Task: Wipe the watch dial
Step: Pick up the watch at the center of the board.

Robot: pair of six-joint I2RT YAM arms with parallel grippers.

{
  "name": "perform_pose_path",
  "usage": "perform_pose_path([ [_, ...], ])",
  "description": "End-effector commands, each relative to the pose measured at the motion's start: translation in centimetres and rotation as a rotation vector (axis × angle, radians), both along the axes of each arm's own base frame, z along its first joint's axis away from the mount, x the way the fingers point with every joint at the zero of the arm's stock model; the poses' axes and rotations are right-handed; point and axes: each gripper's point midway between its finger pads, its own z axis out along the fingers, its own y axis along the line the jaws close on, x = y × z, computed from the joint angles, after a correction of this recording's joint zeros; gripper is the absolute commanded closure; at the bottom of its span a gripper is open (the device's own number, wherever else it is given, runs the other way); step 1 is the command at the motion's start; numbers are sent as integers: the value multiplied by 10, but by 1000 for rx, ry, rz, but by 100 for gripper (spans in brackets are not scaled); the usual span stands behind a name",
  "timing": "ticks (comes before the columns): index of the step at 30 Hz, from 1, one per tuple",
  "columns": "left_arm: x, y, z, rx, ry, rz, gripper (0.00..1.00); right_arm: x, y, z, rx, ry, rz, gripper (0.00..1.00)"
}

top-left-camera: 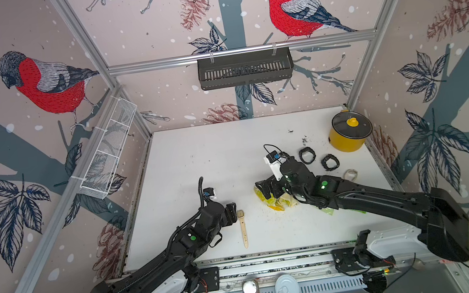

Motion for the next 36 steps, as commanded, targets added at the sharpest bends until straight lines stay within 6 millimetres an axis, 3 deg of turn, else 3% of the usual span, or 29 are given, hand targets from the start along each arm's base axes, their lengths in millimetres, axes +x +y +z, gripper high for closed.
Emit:
perform_pose_path([
  [1, -13, 3, -14, -10, 121, 30, 22, 4, -6, 6, -9, -34, -10, 3],
  [3, -11, 8, -15, 18, 100, 35, 23, 5, -10, 6, -9, -40, -13, 3],
  [12, -18, -10, -15, -20, 117, -70, 33, 9, -27, 20, 13, -69, -45, 3],
  [21, -25, -10, -36, 41, 187, -106, 34, 9, -34, 20, 21, -67, -62, 3],
  [27, -31, -23, -42, 41, 257, -174, 45, 9, -36, 23, 26, -73, -69, 3],
  [36, -37, -20, -62, 106, 334, -190, 60, 9, -39, 23, 28, -76, -79, 3],
])
